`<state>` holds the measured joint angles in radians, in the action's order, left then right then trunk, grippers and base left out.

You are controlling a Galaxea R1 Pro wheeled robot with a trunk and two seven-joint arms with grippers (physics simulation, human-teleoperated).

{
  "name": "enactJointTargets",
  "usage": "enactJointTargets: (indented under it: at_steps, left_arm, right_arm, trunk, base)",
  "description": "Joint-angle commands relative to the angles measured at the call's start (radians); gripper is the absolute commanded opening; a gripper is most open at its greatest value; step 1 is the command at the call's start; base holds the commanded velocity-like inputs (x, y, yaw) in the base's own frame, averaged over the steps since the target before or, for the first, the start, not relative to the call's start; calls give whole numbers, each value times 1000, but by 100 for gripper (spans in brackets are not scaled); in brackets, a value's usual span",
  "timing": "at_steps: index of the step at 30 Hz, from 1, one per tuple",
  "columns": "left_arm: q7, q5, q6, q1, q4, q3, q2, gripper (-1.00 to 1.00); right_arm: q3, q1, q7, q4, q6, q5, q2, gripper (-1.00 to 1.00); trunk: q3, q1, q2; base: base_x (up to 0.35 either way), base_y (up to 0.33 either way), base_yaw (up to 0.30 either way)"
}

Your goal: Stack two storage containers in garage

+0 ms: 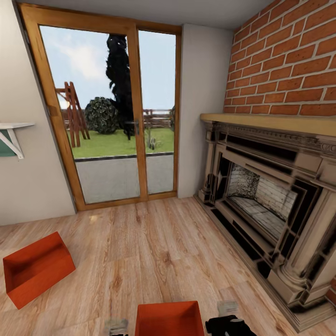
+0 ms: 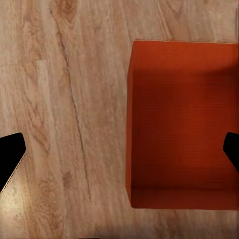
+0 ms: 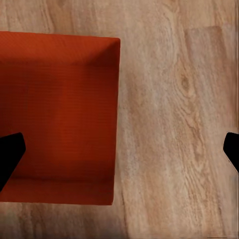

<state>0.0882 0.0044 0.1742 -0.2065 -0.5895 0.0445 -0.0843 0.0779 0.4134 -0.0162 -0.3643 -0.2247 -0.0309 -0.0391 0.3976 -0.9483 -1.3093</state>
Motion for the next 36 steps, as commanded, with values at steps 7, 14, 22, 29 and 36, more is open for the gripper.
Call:
enactJointTargets:
  at_steps: [7, 14, 22, 29, 36]
  left_arm:
    - [3, 5, 82, -78, -17, 4, -5, 100]
    - [2, 6, 89, -87, -18, 5, -4, 100]
    - [2, 6, 88, -88, -18, 6, -6, 100]
    - [2, 6, 88, -88, -18, 6, -6, 100]
    - [2, 6, 88, -88, -17, 6, -6, 100]
  right_arm:
    - [4, 99, -17, 120, -26, 4, -1, 100]
    - [5, 108, -16, 134, 39, 5, -2, 100]
    - [6, 110, -16, 136, 49, 5, -4, 100]
    - [6, 110, -16, 136, 50, 5, -4, 100]
    - [6, 110, -16, 136, 50, 5, -4, 100]
  trunk:
    - [1, 0, -1]
    - [1, 0, -1]
    - [10, 0, -1]
    - [21, 0, -1]
    - [32, 0, -1]
  base:
    - [0, 0, 0]
    - [0, 0, 0]
    - [0, 0, 69]
    - [0, 0, 125]
    - [0, 0, 128]
